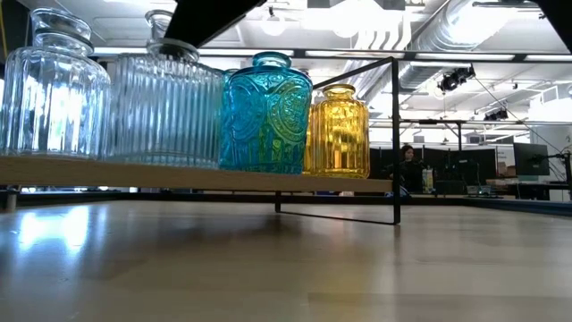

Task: Sort vases onto shelf
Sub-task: Put the transparent vase on the shelf aligned with the other transparent vases

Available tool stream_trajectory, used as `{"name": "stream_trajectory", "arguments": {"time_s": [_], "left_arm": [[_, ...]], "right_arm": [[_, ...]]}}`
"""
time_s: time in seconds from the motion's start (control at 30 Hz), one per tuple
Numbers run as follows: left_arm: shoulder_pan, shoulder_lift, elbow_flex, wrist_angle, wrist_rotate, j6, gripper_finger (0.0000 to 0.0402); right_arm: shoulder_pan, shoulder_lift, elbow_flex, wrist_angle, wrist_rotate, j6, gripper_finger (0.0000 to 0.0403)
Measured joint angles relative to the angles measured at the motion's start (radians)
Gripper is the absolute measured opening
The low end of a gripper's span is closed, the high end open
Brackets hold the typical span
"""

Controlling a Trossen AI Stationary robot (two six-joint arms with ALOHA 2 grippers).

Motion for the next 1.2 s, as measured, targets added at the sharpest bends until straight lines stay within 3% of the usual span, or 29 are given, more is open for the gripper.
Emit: {"name": "stream_trajectory", "arguments": {"time_s": [0.7, 1.03, 1.2], "left_arm": [[0.000, 0.000, 0.000, 0.023, -0.001, -0.001, 0.0000], [0.000, 0.000, 0.000, 0.034, -0.004, 0.000, 0.0000], [0.000, 0.000, 0.000, 0.037, -0.005, 0.000, 0.0000]], "right_arm": [[0.000, 0.001, 0.000, 0.078, -0.086, -0.020, 0.0000], [0.003, 0.001, 0.000, 0.088, -0.024, 0.003, 0.0000], [0.012, 0.000, 0.000, 0.077, 0.066, 0.027, 0.0000]]}}
